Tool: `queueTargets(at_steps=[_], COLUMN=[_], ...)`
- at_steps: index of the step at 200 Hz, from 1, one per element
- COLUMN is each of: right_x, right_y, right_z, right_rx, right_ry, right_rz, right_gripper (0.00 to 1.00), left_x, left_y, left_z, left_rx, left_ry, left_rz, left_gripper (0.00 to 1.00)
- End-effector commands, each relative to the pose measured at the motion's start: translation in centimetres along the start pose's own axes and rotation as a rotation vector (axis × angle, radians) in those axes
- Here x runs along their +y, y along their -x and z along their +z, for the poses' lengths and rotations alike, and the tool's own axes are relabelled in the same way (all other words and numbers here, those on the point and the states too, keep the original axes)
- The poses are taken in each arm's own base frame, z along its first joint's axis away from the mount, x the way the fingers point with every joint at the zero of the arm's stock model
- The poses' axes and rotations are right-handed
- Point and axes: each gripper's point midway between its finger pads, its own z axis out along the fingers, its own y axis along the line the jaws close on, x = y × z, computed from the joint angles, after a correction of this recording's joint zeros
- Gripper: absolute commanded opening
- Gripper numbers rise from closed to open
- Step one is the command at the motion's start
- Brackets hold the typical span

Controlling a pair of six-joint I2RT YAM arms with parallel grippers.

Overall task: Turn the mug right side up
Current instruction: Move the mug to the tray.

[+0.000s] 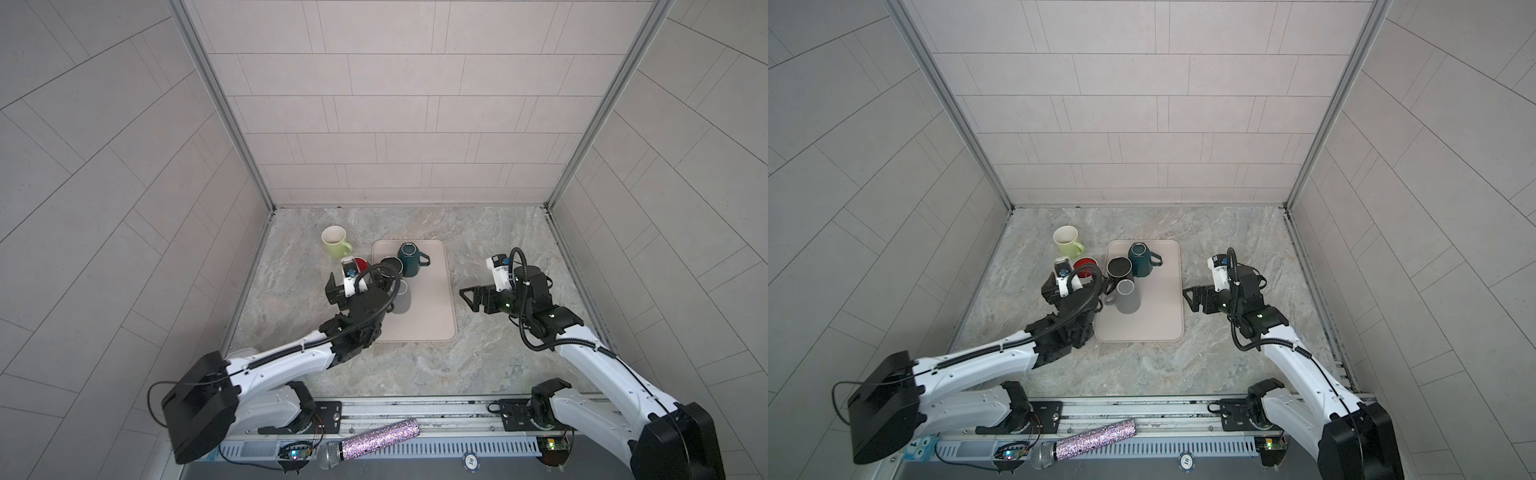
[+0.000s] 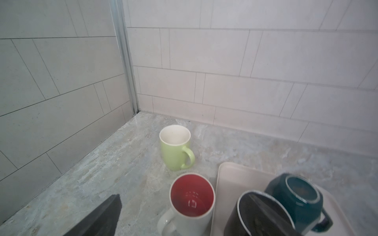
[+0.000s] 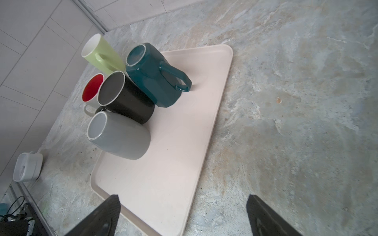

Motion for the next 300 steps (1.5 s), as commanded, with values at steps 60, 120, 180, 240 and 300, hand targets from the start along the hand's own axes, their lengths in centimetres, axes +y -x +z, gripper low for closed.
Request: queueTargets(at_steps=[60,120,180,240,300], right_x=[1.0,1.2,1.5,2.5,2.3], right_y=[0.6,0.4,-0.4,1.2,-0.1], right_z=[0.1,0.7,2.0,1.2,-0.4], right_rx=[-0.043,-0.031,0.049,0.022,0.001], right_ry=[0.044,0.064,0.07,0.077,0.077], right_rz=[-0.016,0.007,0.017,0.025,0.066], right_gripper=[0.97,0.97,0.97,0.97,0.97], left_x=[1.9,1.0,-1.8,-3.8,-5.7], left_y=[-4.3,-5.5,-8.1,-9.7,-10.9], left_z=[0.9,0.8,-0.2,-0.8,-1.2], left_rx=[0.187,0.248,0.332,0.407,0.497], left_ry=[0.014,-0.046,-0.255,-0.357,-0.47], left_rz=[0.163,0.167,0.204,0.243,0.15], left_gripper=[1.0,1.0,1.0,1.0,1.0])
